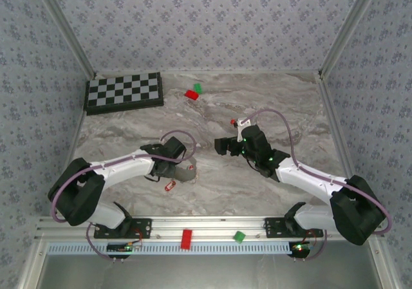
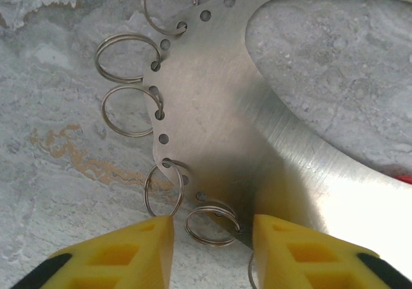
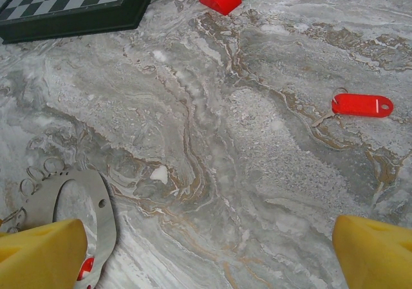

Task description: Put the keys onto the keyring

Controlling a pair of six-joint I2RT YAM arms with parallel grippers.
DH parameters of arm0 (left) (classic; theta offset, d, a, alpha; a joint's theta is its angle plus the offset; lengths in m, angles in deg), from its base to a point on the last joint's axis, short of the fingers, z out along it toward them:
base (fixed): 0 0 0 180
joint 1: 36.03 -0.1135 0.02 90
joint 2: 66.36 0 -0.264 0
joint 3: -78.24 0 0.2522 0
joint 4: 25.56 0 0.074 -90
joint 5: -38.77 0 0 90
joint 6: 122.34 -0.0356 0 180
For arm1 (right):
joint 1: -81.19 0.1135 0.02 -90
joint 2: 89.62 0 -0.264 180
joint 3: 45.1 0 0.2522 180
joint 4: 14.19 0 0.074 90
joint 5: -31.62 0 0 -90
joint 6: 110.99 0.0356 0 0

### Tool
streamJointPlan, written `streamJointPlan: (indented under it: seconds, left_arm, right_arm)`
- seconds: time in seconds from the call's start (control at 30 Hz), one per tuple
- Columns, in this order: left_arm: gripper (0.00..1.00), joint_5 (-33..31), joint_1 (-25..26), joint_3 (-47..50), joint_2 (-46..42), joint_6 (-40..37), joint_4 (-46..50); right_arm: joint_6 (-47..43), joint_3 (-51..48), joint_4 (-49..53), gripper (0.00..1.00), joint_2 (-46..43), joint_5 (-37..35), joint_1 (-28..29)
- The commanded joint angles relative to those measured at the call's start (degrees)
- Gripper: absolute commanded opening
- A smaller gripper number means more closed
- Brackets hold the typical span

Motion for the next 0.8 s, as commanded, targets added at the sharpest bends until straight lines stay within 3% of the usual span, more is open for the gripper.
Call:
streamJointPlan:
  seconds: [0.0,0.1,0.33,0.77]
  left_arm:
    - [0.40,0.7,0.1,1.0,-0.2,3.2,-0.3]
    - [0.42,1.4,-0.6,1.7,-0.8,5.0,-0.7]
    - [0.42,10.2,-5.7,7.5,-5.5,6.8,-7.8]
    - [0.39,13.5,-8.4,12.4,-12.5,6.2,-10.7]
  right_arm:
    - [-0.9,1.0,0.2,0.99,0.3,-0.6,0.4]
    - [-0.8,1.0,0.2,0.99,0.2,-0.5,0.5]
    - [-0.8,0.9,0.4,1.00,-0.5,-0.7,0.6]
    - [-1.0,0.7,0.0,1.00,0.0,-1.1,0.6]
